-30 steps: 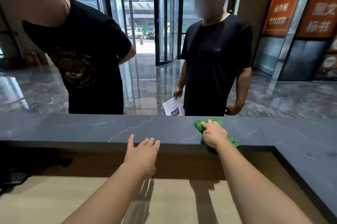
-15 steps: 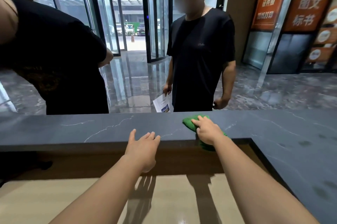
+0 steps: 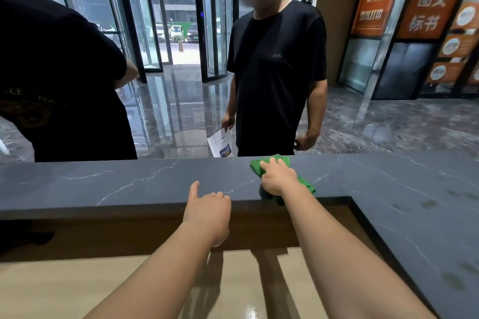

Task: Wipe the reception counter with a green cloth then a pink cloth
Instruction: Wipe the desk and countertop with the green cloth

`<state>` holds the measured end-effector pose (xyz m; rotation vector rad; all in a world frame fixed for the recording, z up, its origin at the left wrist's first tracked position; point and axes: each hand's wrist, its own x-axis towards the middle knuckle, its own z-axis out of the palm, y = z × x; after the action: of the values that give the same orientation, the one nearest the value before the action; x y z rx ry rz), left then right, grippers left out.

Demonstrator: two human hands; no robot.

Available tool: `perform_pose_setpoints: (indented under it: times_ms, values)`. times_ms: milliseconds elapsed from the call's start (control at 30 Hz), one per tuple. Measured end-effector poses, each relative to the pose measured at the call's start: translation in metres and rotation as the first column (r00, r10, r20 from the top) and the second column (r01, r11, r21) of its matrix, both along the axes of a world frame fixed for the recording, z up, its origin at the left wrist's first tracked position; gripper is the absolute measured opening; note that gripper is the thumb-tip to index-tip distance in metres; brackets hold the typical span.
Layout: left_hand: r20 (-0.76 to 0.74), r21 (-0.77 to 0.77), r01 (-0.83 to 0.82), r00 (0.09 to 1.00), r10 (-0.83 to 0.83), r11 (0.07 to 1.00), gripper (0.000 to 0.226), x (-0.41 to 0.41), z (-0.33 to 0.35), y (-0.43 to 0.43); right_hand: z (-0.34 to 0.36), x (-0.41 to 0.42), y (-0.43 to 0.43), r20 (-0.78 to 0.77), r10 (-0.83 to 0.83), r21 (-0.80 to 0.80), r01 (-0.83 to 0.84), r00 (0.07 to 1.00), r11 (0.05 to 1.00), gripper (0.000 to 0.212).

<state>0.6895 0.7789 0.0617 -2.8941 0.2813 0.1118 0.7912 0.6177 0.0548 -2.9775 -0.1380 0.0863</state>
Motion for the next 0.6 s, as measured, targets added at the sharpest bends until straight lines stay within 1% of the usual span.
perform_pose_setpoints:
  times_ms: [100, 167, 233, 300, 400, 467, 533, 600]
  values:
    - [-0.002, 0.033, 0.000, 1.000, 0.001, 0.999, 0.050, 0.005, 0.000, -0.003, -0.003, 0.013, 0.030, -0.019, 0.142, 0.007, -0.142, 0.990, 0.990, 0.052]
    - [-0.009, 0.044, -0.001, 1.000, 0.002, 0.999, 0.044, 0.006, 0.002, -0.005, -0.003, 0.020, 0.027, -0.042, 0.193, 0.019, -0.192, 0.980, 0.981, 0.054]
    - [-0.017, 0.052, -0.003, 1.000, 0.004, 0.999, 0.042, 0.007, 0.003, -0.005, 0.000, 0.027, 0.010, -0.067, 0.209, 0.034, -0.207, 0.976, 0.978, 0.054]
    - [-0.022, 0.034, -0.002, 1.000, 0.003, 0.999, 0.046, 0.007, 0.003, -0.001, 0.000, 0.034, -0.015, -0.060, 0.157, 0.035, -0.155, 0.986, 0.987, 0.053]
    - [-0.027, -0.009, 0.002, 1.000, -0.002, 1.000, 0.061, 0.005, 0.001, 0.005, -0.001, 0.044, -0.065, -0.051, -0.008, 0.014, 0.009, 0.999, 1.000, 0.050]
    - [-0.033, -0.027, 0.005, 0.999, -0.006, 1.000, 0.066, 0.004, 0.002, 0.008, -0.001, 0.047, -0.094, -0.058, -0.120, -0.008, 0.120, 0.991, 0.993, 0.052]
    - [-0.039, -0.049, 0.004, 0.999, -0.006, 0.999, 0.067, 0.003, 0.002, 0.009, 0.000, 0.046, -0.105, -0.092, -0.198, 0.006, 0.199, 0.976, 0.980, 0.055]
    - [-0.044, -0.073, 0.003, 0.999, -0.006, 0.997, 0.069, 0.002, 0.002, 0.010, -0.001, 0.042, -0.098, -0.086, -0.236, 0.023, 0.239, 0.968, 0.971, 0.058]
